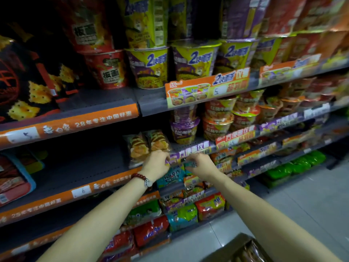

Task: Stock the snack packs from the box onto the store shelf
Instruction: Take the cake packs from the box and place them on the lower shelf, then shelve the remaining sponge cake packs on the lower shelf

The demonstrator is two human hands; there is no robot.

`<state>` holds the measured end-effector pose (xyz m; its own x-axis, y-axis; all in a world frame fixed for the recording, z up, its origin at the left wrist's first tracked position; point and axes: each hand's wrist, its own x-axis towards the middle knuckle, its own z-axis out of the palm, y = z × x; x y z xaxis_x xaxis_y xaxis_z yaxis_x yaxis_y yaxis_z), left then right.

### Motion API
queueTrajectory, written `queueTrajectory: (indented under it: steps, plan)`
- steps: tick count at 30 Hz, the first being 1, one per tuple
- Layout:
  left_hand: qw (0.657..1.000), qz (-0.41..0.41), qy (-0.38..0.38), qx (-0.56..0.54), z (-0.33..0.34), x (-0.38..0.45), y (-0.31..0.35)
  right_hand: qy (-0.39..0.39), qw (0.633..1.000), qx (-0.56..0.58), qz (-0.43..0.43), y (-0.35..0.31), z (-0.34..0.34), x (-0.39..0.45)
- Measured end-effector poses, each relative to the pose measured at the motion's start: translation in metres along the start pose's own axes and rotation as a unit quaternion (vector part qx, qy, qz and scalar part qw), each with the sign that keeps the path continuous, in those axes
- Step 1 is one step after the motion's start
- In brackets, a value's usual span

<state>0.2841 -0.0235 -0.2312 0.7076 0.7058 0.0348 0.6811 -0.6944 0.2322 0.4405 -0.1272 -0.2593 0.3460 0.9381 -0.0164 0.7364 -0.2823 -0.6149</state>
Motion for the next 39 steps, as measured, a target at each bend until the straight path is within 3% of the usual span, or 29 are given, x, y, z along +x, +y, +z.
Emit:
queueTrajectory:
  steps: [4, 10, 15, 20, 24, 30, 39]
  plan:
    - [0.993, 0.092, -0.064, 0.032, 0.018, 0.009, 0.053, -0.004, 0.997, -0.007, 0.075, 0.039, -0.014, -0.044]
    - [0.960, 0.230, -0.156, 0.040, 0.067, 0.022, 0.142, 0.069, 0.978, 0.006, 0.197, 0.106, -0.029, -0.116]
    - [0.903, 0.362, -0.229, 0.039, 0.118, 0.028, 0.208, 0.095, 0.935, 0.037, 0.341, 0.160, -0.024, -0.175]
    - [0.858, 0.423, -0.290, 0.041, 0.176, 0.026, 0.249, 0.102, 0.873, 0.072, 0.472, 0.199, 0.003, -0.236]
    - [0.829, 0.442, -0.334, 0.072, 0.230, 0.012, 0.261, 0.117, 0.829, 0.096, 0.539, 0.223, 0.037, -0.278]
    - [0.808, 0.424, -0.396, 0.099, 0.325, -0.009, 0.256, 0.084, 0.797, 0.160, 0.577, 0.274, 0.105, -0.314]
    - [0.823, 0.366, -0.427, 0.078, 0.498, -0.015, 0.230, 0.142, 0.750, 0.250, 0.596, 0.398, 0.224, -0.315]
